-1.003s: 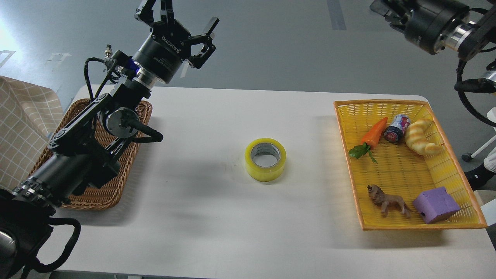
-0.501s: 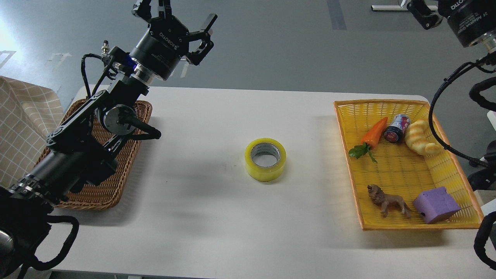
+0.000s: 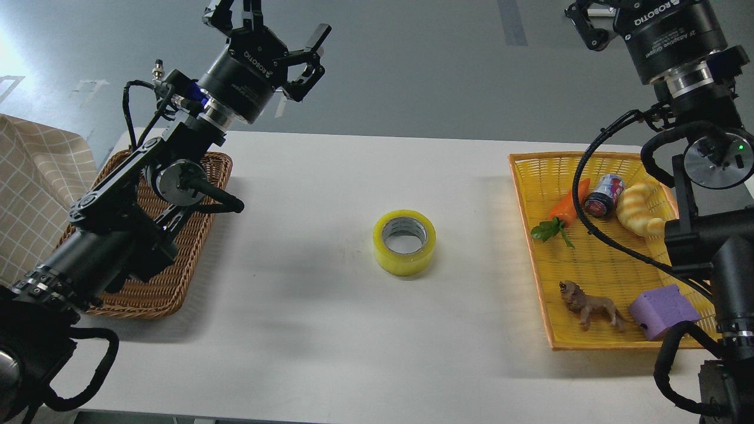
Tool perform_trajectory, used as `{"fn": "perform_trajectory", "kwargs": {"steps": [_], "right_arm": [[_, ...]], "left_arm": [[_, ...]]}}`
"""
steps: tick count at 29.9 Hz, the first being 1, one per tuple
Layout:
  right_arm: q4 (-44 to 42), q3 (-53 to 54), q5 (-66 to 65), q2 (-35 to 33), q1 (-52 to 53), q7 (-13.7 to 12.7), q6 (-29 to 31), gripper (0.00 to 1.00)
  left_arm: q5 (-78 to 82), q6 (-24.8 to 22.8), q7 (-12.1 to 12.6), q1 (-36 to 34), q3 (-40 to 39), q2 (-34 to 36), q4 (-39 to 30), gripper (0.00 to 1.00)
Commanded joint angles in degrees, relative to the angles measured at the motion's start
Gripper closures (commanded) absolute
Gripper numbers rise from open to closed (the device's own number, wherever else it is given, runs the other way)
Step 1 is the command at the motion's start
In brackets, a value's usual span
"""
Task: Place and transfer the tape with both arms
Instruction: 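Release the tape and retract the right arm back over the tray, then swing the left gripper out toward the tape roll on the table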
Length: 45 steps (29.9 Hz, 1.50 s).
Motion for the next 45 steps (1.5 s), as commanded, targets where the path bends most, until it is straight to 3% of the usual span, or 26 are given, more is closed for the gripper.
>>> {"fn": "perform_trajectory", "kwargs": {"steps": [1,10,28,39,45], "right_arm": [[-0.93,1.81,1.26,2.53,-1.14,0.04,-0.29,0.01],[-0.93,3.66,2.84,2.62,-5.53,0.57,-0.20,0.01],[-0.49,1.90,3.11,2.62,-9.57,0.04,0.68,0.00],[0.12,1.90,3.02,2.62,-10.10,0.04,0.94,0.00],[0.12,1.81,3.02,2.62,-10.28,0.04,1.03,0.00]], "left_arm": [[0.85,0.00,-0.18,0.03,-0.01,-0.17,0.00,0.02],[3.91,0.75,-0.27,-0.15,0.08,-0.17,0.00,0.02],[45.15,9.46,-0.44,-2.96,0.43,0.00,-0.71,0.02],[69.48,21.92,-0.44,-6.65,10.08,0.62,-0.88,0.02],[76.78,22.73,-0.36,-9.55,18.52,3.77,-0.97,0.02]]}}
